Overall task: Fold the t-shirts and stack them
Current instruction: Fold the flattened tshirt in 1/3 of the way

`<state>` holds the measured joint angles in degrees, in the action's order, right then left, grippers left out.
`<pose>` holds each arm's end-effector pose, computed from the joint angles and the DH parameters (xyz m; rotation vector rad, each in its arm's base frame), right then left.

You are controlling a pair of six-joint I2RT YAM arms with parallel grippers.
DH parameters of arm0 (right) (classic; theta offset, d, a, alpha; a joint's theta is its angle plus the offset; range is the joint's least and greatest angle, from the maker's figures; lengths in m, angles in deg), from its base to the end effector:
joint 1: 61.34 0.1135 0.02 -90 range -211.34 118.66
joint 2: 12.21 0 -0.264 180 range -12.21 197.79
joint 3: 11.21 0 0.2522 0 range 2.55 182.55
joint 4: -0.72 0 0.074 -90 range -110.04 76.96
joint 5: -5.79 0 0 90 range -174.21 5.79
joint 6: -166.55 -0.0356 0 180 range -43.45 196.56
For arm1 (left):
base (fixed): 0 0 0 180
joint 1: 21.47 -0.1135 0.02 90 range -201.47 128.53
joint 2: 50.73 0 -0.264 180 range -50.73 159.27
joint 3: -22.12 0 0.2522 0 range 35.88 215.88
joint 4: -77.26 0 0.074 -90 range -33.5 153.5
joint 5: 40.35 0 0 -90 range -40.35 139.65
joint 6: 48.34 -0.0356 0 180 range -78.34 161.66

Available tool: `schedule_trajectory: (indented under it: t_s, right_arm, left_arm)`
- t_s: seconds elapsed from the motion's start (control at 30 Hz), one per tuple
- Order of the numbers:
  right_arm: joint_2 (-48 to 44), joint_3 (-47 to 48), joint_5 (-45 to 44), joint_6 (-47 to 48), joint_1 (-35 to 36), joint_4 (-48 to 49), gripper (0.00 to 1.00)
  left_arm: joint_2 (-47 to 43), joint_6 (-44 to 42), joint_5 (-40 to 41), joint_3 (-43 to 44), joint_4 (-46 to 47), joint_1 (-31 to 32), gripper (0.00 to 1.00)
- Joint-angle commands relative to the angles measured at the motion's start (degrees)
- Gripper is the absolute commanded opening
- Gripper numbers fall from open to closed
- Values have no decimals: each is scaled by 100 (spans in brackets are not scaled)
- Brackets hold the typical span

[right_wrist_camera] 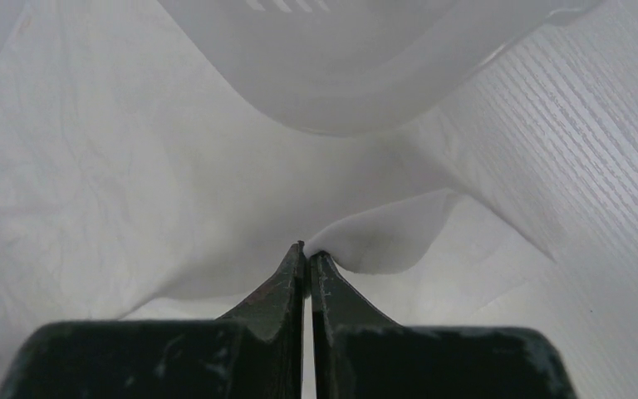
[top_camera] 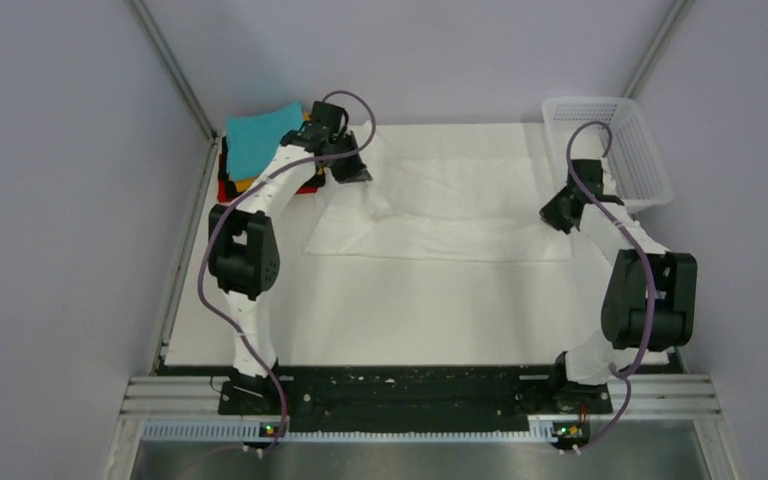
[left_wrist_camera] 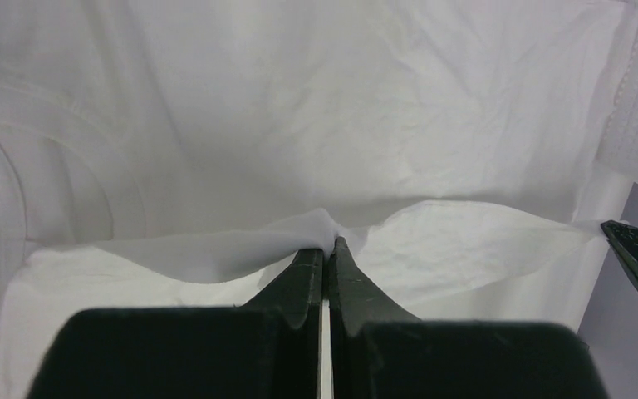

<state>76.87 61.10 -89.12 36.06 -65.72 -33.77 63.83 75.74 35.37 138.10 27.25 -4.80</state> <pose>0.3246 -0.0279 0.2193 0.9763 2.2671 0.1683 0.4320 -0.1385 0.2785 -0.2619 2.4940 -0.6892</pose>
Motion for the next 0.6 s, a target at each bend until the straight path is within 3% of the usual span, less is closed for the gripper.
schedule_trajectory:
  t_s: [0.0,0.07,0.13,0.17,0.27,0.37,0.47,0.57]
  right_arm:
    - [364,456,-236,2,-54,292,1]
    - [467,536,-289,-8,-54,328,15]
    - [499,583,-193,29,-46,380,23]
    - [472,575,-129,65,-27,404,29]
    - [271,484,-171,302,186,422,49]
    - [-4,289,-134,512,387,364,65]
    - [-272,44,42,737,733,337,76]
    - [-283,-218,191,999,1106,478,93]
  left_arm:
    - [654,-12,326,905,-490,-112,2]
    - [929,139,465,1238,-590,-131,35]
    - [1164,281,293,1608,-563,-130,84]
    - [1274,330,191,1821,-598,-128,97]
    - [1266,361,176,1933,-621,-120,99]
    - [850,214,280,1501,-597,-120,99]
    - [185,93,381,510,-419,-122,99]
    - [-519,96,239,-1121,587,-124,99]
